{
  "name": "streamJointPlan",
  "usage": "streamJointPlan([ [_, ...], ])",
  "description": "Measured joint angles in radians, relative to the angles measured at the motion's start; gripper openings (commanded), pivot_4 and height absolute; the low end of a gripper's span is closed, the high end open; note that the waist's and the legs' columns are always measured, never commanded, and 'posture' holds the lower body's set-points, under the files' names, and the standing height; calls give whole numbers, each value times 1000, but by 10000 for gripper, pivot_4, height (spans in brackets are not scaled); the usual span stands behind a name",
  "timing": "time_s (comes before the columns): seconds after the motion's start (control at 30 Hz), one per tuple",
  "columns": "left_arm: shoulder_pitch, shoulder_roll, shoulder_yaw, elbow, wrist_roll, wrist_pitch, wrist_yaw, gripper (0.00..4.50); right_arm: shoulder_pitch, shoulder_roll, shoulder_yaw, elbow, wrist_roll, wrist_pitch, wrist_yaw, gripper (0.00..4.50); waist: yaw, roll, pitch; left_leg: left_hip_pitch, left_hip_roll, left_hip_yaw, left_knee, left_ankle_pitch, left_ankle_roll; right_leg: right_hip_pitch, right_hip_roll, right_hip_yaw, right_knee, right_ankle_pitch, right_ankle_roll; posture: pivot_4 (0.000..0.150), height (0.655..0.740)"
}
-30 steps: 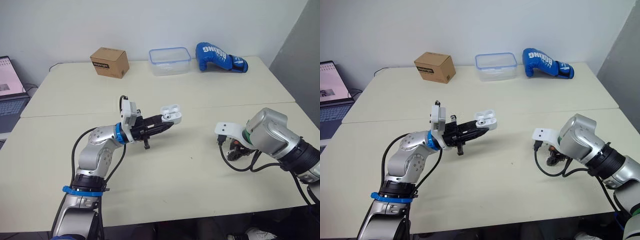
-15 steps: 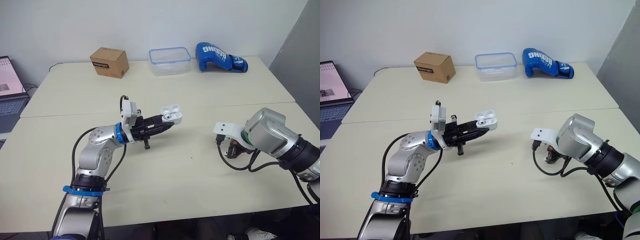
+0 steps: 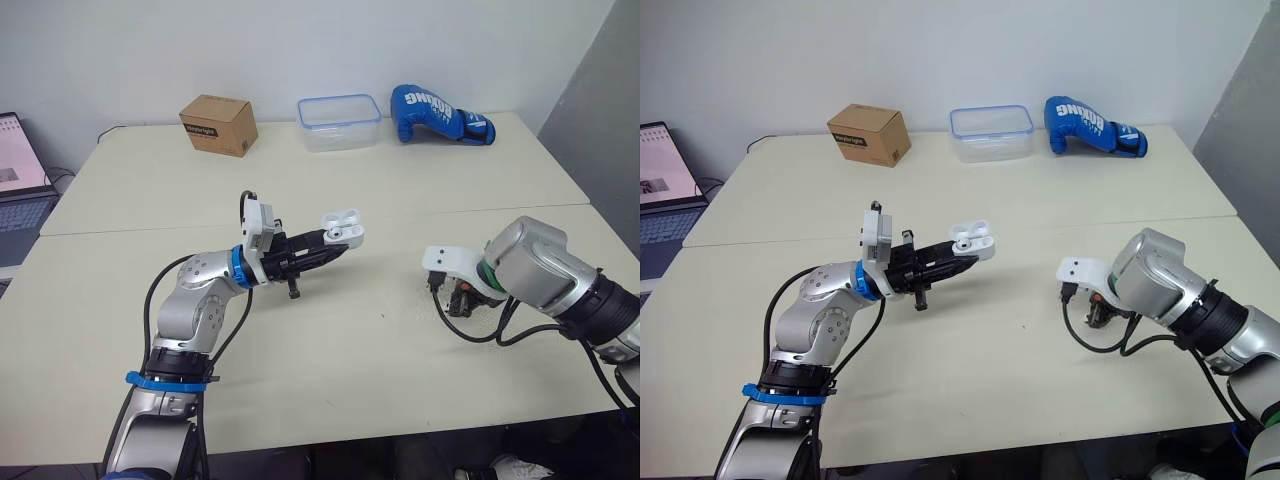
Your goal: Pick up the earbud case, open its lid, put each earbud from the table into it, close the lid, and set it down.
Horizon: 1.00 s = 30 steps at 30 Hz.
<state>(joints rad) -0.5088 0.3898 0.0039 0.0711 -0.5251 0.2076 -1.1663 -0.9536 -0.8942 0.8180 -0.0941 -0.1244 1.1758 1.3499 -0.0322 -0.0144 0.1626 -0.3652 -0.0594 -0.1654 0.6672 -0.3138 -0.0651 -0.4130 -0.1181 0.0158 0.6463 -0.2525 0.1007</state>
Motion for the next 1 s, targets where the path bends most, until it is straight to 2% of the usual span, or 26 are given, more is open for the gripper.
streamJointPlan([
  [0.07, 0, 0, 0, 0, 0, 0, 0, 7457, 1, 0, 0, -1, 0, -9, -4, 13471, 0, 0, 0, 0, 0, 0, 0, 0, 0, 0, 0, 0, 0, 0, 0, 1500, 7307],
  [0.47, 6, -1, 0, 2, 1, -4, -2, 7457, -10, 17, 1, -65, 80, 185, -58, 13471, 0, 0, 0, 0, 0, 0, 0, 0, 0, 0, 0, 0, 0, 0, 0, 1500, 7307],
  [1.0, 6, -2, 0, 13, 2, -19, -3, 7457, -31, 34, 1, -57, 176, 224, -182, 13471, -1, 0, 0, 0, 0, 0, 0, 0, 0, 0, 0, 0, 0, 0, 0, 1500, 7307],
])
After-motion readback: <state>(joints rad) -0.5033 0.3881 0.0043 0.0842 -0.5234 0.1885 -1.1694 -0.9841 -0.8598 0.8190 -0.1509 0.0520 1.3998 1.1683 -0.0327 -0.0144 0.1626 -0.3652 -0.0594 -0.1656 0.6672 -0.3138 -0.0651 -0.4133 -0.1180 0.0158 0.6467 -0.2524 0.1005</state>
